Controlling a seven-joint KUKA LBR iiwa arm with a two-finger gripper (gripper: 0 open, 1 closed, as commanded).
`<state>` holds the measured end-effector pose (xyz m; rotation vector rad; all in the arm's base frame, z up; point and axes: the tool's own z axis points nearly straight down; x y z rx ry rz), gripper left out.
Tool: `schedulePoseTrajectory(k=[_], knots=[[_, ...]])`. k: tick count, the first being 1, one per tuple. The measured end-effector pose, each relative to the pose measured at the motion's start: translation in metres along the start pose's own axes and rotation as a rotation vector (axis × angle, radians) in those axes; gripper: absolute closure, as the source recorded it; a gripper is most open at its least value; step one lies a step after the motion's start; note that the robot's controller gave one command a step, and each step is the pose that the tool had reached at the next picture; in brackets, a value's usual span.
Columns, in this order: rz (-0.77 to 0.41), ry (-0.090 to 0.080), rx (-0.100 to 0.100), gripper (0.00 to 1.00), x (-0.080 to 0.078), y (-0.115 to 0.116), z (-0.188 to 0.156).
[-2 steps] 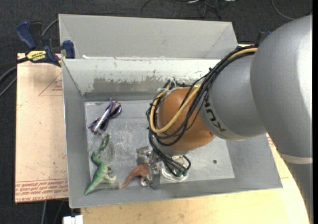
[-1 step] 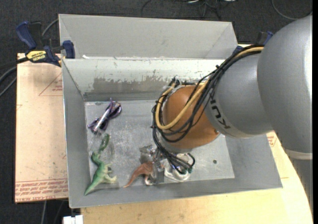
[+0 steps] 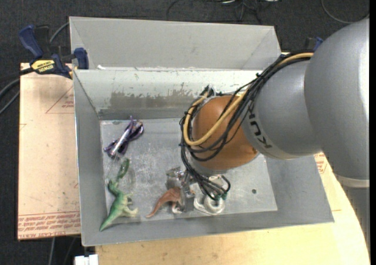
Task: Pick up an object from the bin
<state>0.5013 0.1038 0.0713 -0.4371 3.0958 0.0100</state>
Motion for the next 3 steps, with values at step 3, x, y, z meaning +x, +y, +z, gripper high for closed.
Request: schedulePoseTrajectory(k=[3], knots=[[-0.142,-0.007,0.000,1.00,0.007,0.022,0.000]])
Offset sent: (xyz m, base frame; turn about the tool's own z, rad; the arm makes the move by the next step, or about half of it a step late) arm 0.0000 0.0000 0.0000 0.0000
